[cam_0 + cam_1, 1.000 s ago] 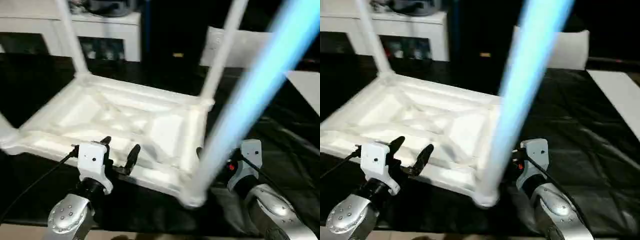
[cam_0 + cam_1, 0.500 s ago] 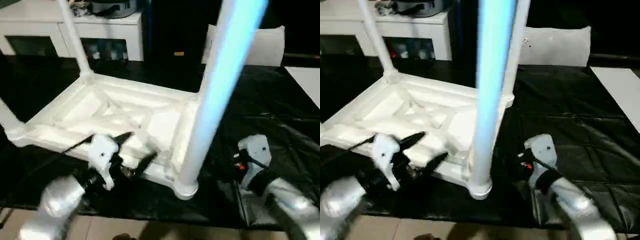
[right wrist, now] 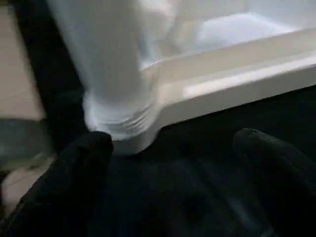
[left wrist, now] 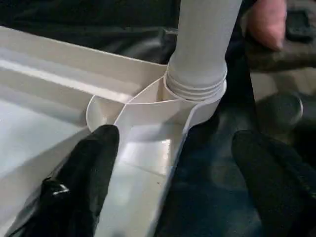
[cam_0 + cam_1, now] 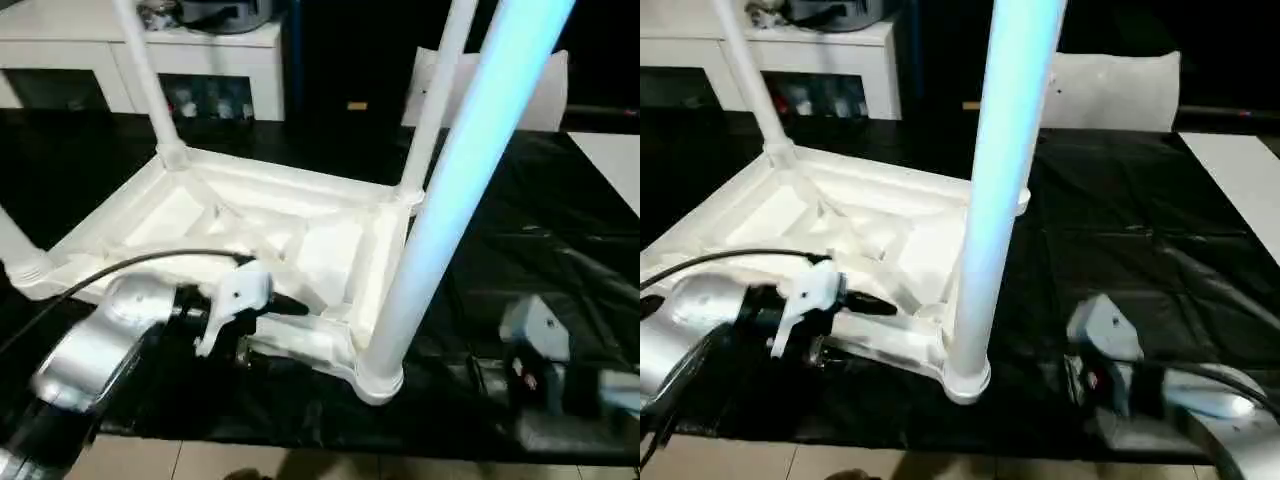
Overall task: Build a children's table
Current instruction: Rotate table base
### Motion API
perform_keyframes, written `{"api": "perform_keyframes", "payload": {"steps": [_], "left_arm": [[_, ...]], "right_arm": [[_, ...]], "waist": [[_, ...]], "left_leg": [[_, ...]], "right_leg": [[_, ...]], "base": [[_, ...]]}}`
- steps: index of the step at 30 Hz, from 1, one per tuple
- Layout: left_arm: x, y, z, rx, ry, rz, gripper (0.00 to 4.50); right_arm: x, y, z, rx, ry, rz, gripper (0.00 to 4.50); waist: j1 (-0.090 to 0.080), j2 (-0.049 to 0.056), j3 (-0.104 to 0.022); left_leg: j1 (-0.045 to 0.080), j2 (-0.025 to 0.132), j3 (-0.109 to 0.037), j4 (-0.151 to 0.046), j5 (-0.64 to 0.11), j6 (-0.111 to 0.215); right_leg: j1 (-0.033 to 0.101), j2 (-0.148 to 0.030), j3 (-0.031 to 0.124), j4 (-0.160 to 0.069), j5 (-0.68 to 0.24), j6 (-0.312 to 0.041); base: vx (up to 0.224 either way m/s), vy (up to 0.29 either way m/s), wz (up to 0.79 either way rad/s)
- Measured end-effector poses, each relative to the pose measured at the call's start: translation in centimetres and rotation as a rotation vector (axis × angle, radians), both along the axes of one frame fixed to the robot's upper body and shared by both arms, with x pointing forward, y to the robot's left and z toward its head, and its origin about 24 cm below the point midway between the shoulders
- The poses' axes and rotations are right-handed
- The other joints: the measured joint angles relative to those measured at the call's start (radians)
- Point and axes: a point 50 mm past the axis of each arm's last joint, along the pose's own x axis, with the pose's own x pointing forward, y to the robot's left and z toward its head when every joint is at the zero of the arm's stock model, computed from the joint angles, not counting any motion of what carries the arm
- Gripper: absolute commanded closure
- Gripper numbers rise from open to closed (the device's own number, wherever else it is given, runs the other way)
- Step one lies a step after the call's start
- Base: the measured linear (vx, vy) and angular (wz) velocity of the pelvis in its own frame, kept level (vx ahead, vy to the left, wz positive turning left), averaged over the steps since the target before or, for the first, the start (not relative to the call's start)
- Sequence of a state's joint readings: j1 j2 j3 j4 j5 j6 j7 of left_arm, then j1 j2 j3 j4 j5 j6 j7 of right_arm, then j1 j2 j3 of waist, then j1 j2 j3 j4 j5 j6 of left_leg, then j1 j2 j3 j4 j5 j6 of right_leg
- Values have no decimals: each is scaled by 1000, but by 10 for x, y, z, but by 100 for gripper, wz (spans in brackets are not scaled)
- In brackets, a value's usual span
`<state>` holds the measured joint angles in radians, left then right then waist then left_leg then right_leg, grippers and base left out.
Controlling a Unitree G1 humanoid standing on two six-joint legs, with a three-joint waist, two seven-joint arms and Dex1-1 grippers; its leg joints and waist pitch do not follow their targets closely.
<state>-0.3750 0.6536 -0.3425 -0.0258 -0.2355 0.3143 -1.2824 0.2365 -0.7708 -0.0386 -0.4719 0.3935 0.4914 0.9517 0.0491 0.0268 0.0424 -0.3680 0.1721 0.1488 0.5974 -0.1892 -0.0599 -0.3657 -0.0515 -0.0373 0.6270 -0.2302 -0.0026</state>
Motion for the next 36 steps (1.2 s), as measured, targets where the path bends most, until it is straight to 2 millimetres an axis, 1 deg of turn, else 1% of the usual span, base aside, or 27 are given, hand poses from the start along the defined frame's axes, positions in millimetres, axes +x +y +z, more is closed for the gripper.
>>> {"api": "perform_keyframes", "payload": {"steps": [1, 3, 5, 6, 7, 8, 10, 11, 12, 13, 16, 17, 18, 19, 22, 23, 24, 25, 27, 30, 34, 35, 36], "left_arm": [[2, 0, 0, 7, -2, -2, 88], [4, -1, -3, 22, 14, -20, 122], [6, -3, -8, 33, 40, -34, 129], [8, -5, -11, 42, 53, -39, 153], [9, -7, -13, 44, 65, -48, 153], [11, -10, -16, 50, 81, -64, 164], [14, -16, -19, 53, 91, -82, 172], [15, -18, -22, 53, 98, -91, 172], [16, -19, -25, 60, 107, -98, 183], [17, -20, -28, 68, 107, -101, 206], [18, -21, -37, 94, 101, -109, 215], [20, -22, -39, 99, 93, -105, 229], [20, -22, -40, 102, 90, -107, 229], [20, -23, -40, 105, 87, -110, 249], [23, -23, -43, 131, 79, -111, 258], [24, -23, -45, 135, 82, -108, 280], [26, -23, -45, 136, 83, -108, 292], [26, -24, -46, 135, 83, -111, 292], [26, -26, -46, 132, 81, -127, 306], [26, -27, -46, 125, 73, -134, 339], [25, -27, -47, 119, 71, -136, 357], [25, -27, -47, 118, 70, -134, 381], [25, -26, -47, 114, 69, -133, 381]], "right_arm": [[-1, 1, 1, 6, 2, 12, 0], [-3, 2, 3, 1, 3, 39, 0], [-4, 2, 5, -8, 2, 60, 0], [-4, 2, 6, -12, -2, 67, 0], [-4, 3, 6, -14, -12, 73, 0], [-2, 4, 7, -20, -25, 84, 0], [0, 6, 9, -32, -42, 96, 0], [1, 7, 9, -32, -46, 99, 0], [2, 7, 10, -30, -43, 96, 0], [3, 8, 10, -21, -39, 87, 0], [3, 11, 8, 16, -28, 80, 0], [3, 13, 8, 17, -35, 84, 0], [2, 14, 8, 19, -40, 89, 0], [2, 15, 8, 21, -42, 94, 0], [1, 18, 10, 23, -52, 109, 0], [1, 19, 10, 21, -56, 116, 0], [0, 19, 10, 18, -56, 121, 0], [0, 20, 9, 15, -54, 126, 0], [-1, 22, 8, 12, -53, 134, 0], [0, 23, 7, 5, -49, 140, 0], [1, 23, 8, -1, -57, 144, 0], [1, 23, 8, -2, -58, 145, 0], [1, 23, 8, -2, -60, 147, 0]], "waist": [[-2, 0, 0], [-4, 2, 0], [-1, 4, 0], [0, 5, 0], [1, 5, 0], [3, 7, 0], [6, 8, 0], [7, 9, 0], [7, 8, 0], [8, 8, 0], [8, 8, 0], [8, 8, 0], [8, 7, 0], [9, 7, 1], [9, 6, 1], [9, 6, 1], [9, 6, 2], [9, 6, 2], [9, 6, 2], [10, 6, 1], [11, 6, 2], [11, 6, 2], [11, 6, 1]], "left_leg": [[0, 0, 0, 0, 0, 0], [0, 0, 1, 0, 0, 0], [0, 0, 2, 0, 0, 1], [0, 0, 2, 0, 0, 1], [1, 0, 3, 0, 0, 1], [1, 0, 5, 0, 0, 1], [1, 0, 6, 0, 1, 2], [1, 0, 6, 0, 1, 2], [1, 0, 6, 0, 1, 2], [1, 0, 6, 0, 1, 3], [0, 0, 6, 0, 1, 3], [0, 0, 6, 0, 1, 3], [0, 0, 6, 0, 1, 3], [0, 0, 6, 0, 1, 3], [0, 0, 7, 0, 1, 3], [0, 0, 7, 0, 1, 3], [0, 0, 7, 0, 1, 3], [0, 0, 7, 0, 1, 3], [0, 0, 8, 0, 1, 3], [0, 0, 8, 0, 1, 3], [0, 0, 8, 0, 1, 3], [0, 0, 8, 0, 1, 3], [0, 0, 8, 0, 1, 3]], "right_leg": [[0, 0, 0, 0, 0, 0], [0, 0, 0, 0, 0, 0], [0, -1, 0, 0, 0, 0], [1, -2, 0, 0, 0, 0], [1, -2, -1, 0, 0, -1], [1, -3, -1, 0, 0, -1], [1, -4, -1, 0, 0, -1], [1, -5, -1, 1, 0, -1], [1, -5, -1, 1, 0, -1], [1, -5, -2, 1, 0, -1], [0, -5, -2, 1, 0, -1], [0, -5, -2, 0, 0, -1], [0, -5, -2, 0, 0, -1], [0, -5, -2, 0, 0, 0], [0, -5, -2, -1, 0, 0], [0, -5, -2, -1, 0, 0], [0, -5, -1, -1, 0, 0], [0, -5, -1, -1, 0, 0], [0, -6, -1, -1, 0, 0], [0, -6, -1, -1, 0, 0], [1, -6, -2, -1, 0, 0], [1, -6, -2, -1, -1, 1], [0, -6, -1, -1, -1, 1]], "base": [[0, 0, 0], [0, 0, 0], [0, 0, 0], [0, 0, 0], [0, 0, 0], [0, 0, 0], [0, 0, 0], [0, 0, 0], [0, 0, 0], [0, 0, 0], [0, 0, 0], [0, 0, 0], [0, 0, 0], [0, 0, 0], [0, 0, 0], [0, 0, 0], [0, 0, 0], [0, 0, 0], [0, 0, 0], [0, 0, 0], [0, 0, 0], [0, 0, 0], [0, 0, 0]]}}
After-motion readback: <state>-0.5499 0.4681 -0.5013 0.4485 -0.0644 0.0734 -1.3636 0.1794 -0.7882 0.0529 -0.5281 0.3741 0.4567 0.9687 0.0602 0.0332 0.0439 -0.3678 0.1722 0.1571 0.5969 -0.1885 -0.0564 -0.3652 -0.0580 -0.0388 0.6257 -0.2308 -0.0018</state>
